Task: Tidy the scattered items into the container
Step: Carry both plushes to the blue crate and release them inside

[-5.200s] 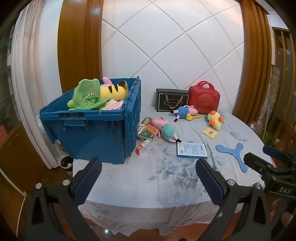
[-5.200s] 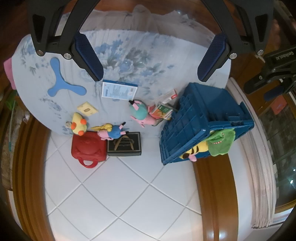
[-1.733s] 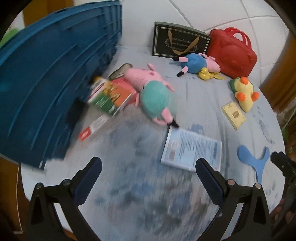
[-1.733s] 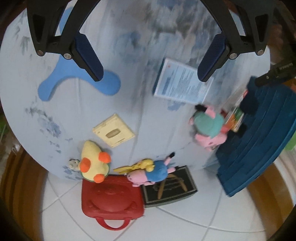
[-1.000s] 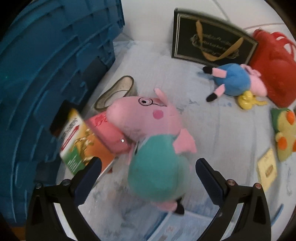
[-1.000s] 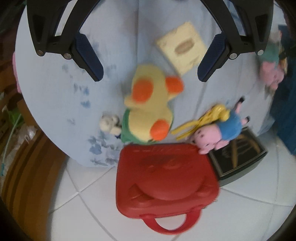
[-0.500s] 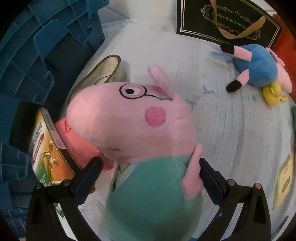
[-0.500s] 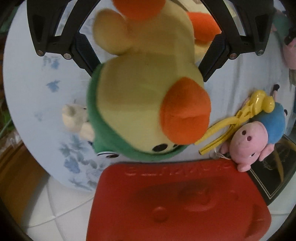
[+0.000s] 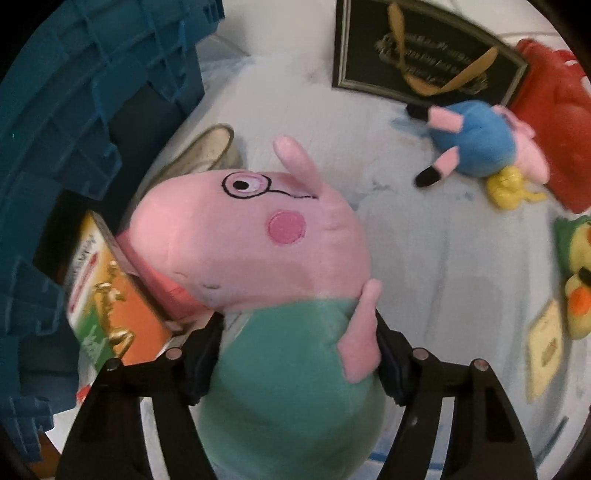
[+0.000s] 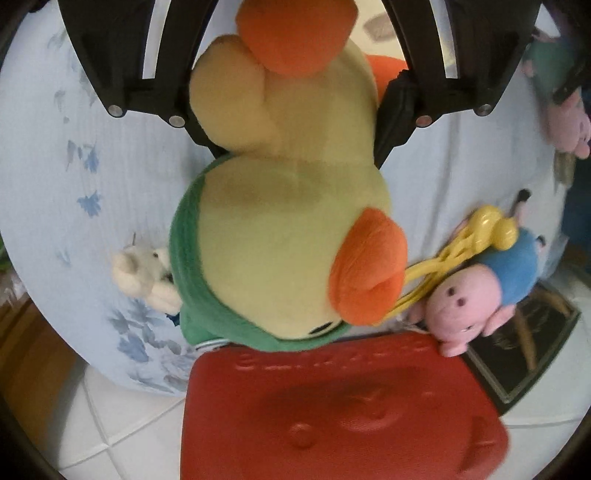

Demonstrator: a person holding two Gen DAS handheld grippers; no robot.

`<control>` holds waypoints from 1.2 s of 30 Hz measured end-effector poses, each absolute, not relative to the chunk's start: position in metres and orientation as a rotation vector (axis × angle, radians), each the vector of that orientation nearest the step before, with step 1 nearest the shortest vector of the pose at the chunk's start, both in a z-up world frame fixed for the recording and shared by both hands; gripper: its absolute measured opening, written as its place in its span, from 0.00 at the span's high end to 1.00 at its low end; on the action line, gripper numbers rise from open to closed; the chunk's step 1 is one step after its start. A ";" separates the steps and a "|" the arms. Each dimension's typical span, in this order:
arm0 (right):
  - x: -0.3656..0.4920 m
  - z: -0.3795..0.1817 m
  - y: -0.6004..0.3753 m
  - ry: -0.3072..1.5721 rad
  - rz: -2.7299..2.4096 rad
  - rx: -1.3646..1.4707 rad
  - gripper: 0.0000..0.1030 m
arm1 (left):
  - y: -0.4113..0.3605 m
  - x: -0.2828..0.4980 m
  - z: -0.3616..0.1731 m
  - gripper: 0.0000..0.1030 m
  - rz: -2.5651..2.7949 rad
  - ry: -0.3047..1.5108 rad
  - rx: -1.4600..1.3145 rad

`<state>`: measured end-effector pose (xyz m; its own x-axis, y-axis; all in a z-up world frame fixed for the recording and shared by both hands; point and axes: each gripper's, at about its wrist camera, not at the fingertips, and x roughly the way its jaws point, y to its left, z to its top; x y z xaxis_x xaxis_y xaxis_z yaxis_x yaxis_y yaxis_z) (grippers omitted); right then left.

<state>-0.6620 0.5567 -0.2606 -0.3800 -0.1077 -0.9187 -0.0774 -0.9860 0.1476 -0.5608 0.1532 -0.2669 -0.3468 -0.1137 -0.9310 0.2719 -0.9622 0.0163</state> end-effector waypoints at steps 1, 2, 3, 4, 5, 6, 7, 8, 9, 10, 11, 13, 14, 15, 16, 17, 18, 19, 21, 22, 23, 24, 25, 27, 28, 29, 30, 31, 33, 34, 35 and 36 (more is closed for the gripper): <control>-0.655 -0.257 0.556 -0.269 -2.580 1.725 0.32 | 0.155 -0.557 -0.258 0.32 -2.420 0.210 1.616; -0.647 -0.253 0.556 -0.279 -2.579 1.710 0.32 | 0.157 -0.554 -0.251 0.32 -2.440 0.212 1.601; -0.640 -0.249 0.556 -0.285 -2.581 1.694 0.32 | 0.160 -0.550 -0.239 0.32 -2.469 0.214 1.580; -0.631 -0.244 0.554 -0.289 -2.585 1.677 0.32 | 0.162 -0.546 -0.231 0.32 -2.490 0.214 1.564; -0.626 -0.241 0.554 -0.289 -2.586 1.667 0.32 | 0.165 -0.540 -0.223 0.32 -2.511 0.212 1.548; -0.617 -0.235 0.549 -0.290 -2.585 1.646 0.32 | 0.168 -0.534 -0.216 0.32 -2.531 0.209 1.532; -0.615 -0.231 0.550 -0.295 -2.581 1.630 0.32 | 0.171 -0.527 -0.208 0.32 -2.548 0.206 1.517; -0.605 -0.222 0.545 -0.298 -2.579 1.600 0.32 | 0.173 -0.520 -0.199 0.32 -2.567 0.202 1.500; -0.600 -0.214 0.542 -0.298 -2.579 1.572 0.32 | 0.175 -0.511 -0.189 0.32 -2.592 0.197 1.480; -0.593 -0.204 0.539 -0.294 -2.582 1.541 0.32 | 0.176 -0.506 -0.182 0.32 -2.610 0.198 1.462; -0.586 -0.193 0.534 -0.289 -2.585 1.506 0.32 | 0.179 -0.500 -0.174 0.32 -2.626 0.197 1.442; -0.570 -0.172 0.524 -0.283 -2.582 1.436 0.32 | 0.180 -0.485 -0.157 0.32 -2.658 0.190 1.401; -0.563 -0.162 0.519 -0.282 -2.577 1.402 0.32 | 0.180 -0.478 -0.152 0.32 -2.665 0.189 1.388; -0.555 -0.152 0.514 -0.281 -2.571 1.368 0.32 | 0.180 -0.468 -0.143 0.32 -2.677 0.188 1.365; -0.548 -0.143 0.507 -0.279 -2.561 1.336 0.32 | 0.180 -0.458 -0.133 0.32 -2.690 0.187 1.338; -0.541 -0.135 0.501 -0.278 -2.550 1.303 0.32 | 0.180 -0.448 -0.124 0.32 -2.701 0.186 1.311; -0.533 -0.126 0.495 -0.276 -2.539 1.271 0.32 | 0.180 -0.441 -0.117 0.32 -2.707 0.180 1.288; -0.526 -0.118 0.488 -0.274 -2.527 1.239 0.32 | 0.180 -0.433 -0.110 0.32 -2.712 0.174 1.264; -0.514 -0.101 0.471 -0.253 -2.493 1.174 0.32 | 0.177 -0.418 -0.093 0.32 -2.723 0.159 1.212; -0.508 -0.093 0.461 -0.238 -2.475 1.141 0.33 | 0.175 -0.411 -0.084 0.32 -2.728 0.150 1.184; -0.504 -0.084 0.452 -0.229 -2.460 1.112 0.33 | 0.171 -0.403 -0.074 0.32 -2.733 0.144 1.156; -0.499 -0.074 0.440 -0.225 -2.444 1.082 0.33 | 0.165 -0.397 -0.063 0.32 -2.742 0.149 1.127; -0.495 -0.064 0.427 -0.228 -2.427 1.050 0.33 | 0.159 -0.390 -0.052 0.32 -2.751 0.154 1.098; -0.490 -0.046 0.402 -0.224 -2.402 0.999 0.33 | 0.140 -0.376 -0.026 0.32 -2.761 0.150 1.017; -0.487 -0.037 0.389 -0.218 -2.390 0.975 0.33 | 0.128 -0.369 -0.011 0.32 -2.762 0.144 0.970; -0.484 -0.026 0.373 -0.205 -2.379 0.941 0.33 | 0.116 -0.362 0.002 0.32 -2.761 0.139 0.925; -0.481 -0.015 0.356 -0.192 -2.368 0.909 0.33 | 0.100 -0.357 0.014 0.32 -2.755 0.135 0.892; -0.478 -0.005 0.338 -0.186 -2.356 0.880 0.33 | 0.084 -0.353 0.024 0.32 -2.748 0.131 0.862; -0.474 0.014 0.297 -0.183 -2.324 0.823 0.33 | 0.050 -0.347 0.039 0.32 -2.721 0.117 0.815; -0.472 0.022 0.273 -0.183 -2.304 0.795 0.33 | 0.027 -0.343 0.048 0.32 -2.699 0.109 0.785; -0.470 0.028 0.248 -0.179 -2.286 0.772 0.33 | 0.007 -0.341 0.053 0.32 -2.680 0.099 0.766; -0.470 0.034 0.224 -0.174 -2.269 0.755 0.33 | -0.017 -0.339 0.057 0.32 -2.654 0.089 0.758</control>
<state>-0.4698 0.2238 0.0337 -0.5638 -0.6804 -0.4681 0.6009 -0.7268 0.3326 -0.3387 -0.0166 0.0573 -0.7834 -0.3392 -0.5208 0.3732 -0.9268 0.0422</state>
